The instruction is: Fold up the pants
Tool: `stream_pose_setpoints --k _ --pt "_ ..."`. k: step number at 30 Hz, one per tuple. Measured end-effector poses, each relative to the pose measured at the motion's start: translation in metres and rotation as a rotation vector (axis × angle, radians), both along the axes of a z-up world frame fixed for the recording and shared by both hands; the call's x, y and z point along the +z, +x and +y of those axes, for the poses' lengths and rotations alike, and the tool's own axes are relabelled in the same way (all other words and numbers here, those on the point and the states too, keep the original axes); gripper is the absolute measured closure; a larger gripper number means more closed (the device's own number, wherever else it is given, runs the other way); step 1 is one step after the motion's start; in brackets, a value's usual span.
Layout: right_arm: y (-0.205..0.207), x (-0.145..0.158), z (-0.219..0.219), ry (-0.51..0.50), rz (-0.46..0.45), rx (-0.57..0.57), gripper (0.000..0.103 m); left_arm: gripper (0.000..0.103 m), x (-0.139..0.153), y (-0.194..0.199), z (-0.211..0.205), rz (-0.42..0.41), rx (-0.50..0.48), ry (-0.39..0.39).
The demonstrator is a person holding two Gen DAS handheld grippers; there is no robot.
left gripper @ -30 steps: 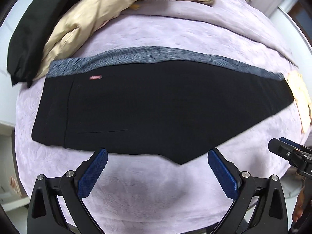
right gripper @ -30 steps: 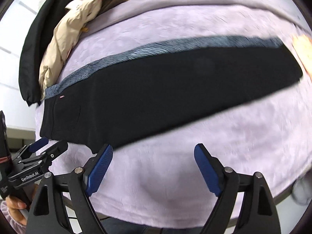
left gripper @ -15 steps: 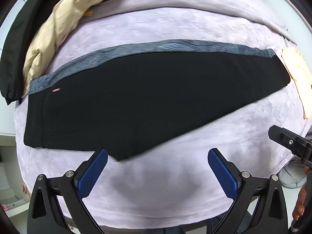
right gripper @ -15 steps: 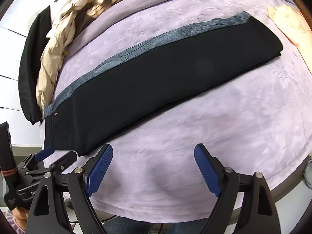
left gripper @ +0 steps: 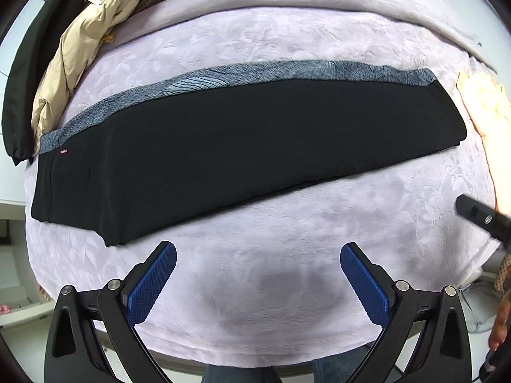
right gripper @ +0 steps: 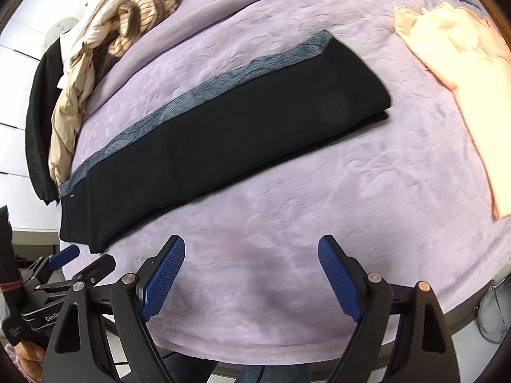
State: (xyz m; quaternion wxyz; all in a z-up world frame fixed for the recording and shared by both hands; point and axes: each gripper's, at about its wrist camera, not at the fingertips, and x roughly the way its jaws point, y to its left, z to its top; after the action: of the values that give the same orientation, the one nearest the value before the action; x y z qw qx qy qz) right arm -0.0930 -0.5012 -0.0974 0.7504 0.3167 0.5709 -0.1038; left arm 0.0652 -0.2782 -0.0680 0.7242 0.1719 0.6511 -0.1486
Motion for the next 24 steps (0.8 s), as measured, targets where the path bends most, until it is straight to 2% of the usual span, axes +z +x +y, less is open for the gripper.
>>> stream_pose_setpoints --k 9,16,24 --pt "-0.013 -0.01 -0.054 0.009 0.001 -0.084 0.015 0.0 -0.024 -0.009 -0.038 0.026 -0.037 0.061" --pt "-0.017 -0.035 -0.071 0.042 0.038 -0.118 0.015 0.0 -0.04 0.003 -0.064 0.042 -0.04 0.081" --pt "-0.011 -0.054 -0.085 0.064 0.052 -0.129 0.015 0.0 -0.053 0.022 -0.075 0.038 -0.008 0.096"
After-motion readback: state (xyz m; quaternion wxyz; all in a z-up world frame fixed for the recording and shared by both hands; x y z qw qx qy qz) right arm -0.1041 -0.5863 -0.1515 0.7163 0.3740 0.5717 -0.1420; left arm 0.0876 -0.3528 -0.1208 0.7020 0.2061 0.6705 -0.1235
